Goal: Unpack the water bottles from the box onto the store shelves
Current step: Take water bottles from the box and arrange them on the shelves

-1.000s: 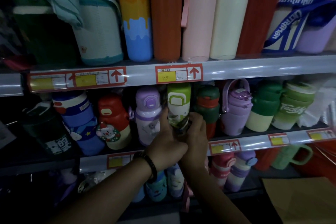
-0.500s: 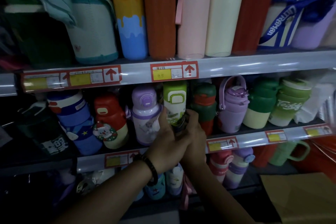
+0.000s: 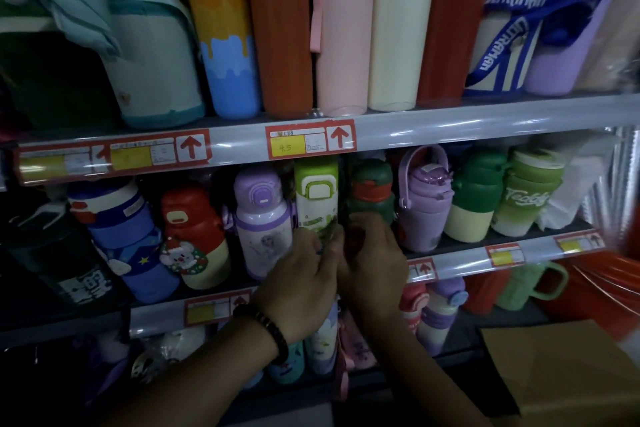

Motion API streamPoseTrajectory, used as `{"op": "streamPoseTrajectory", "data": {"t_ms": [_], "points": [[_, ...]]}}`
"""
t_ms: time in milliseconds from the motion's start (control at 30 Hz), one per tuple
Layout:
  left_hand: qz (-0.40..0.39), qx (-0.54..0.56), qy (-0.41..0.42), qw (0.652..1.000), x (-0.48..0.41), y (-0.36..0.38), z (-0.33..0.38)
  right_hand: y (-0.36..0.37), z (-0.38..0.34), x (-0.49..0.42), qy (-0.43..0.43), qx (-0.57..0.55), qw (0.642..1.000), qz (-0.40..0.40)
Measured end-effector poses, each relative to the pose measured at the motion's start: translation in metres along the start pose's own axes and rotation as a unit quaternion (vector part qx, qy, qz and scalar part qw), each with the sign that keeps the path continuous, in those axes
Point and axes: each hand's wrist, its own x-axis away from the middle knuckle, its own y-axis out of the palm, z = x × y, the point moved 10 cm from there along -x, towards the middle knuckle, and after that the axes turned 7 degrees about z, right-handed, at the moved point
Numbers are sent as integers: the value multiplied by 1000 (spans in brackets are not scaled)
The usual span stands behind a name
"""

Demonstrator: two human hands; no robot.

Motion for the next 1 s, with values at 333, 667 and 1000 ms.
{"op": "streamPoseTrajectory", "data": {"t_ms": [333, 667, 1000], "points": [[-22, 104, 3, 994, -22, 42, 13, -42, 26, -19, 57, -46, 993, 93], [-31, 55, 40, 997, -53, 46, 17, -38, 36, -19, 40, -45, 997, 56], [-3, 43, 11, 999, -57, 55, 10, -30, 42, -18, 71, -8, 997, 16]]}}
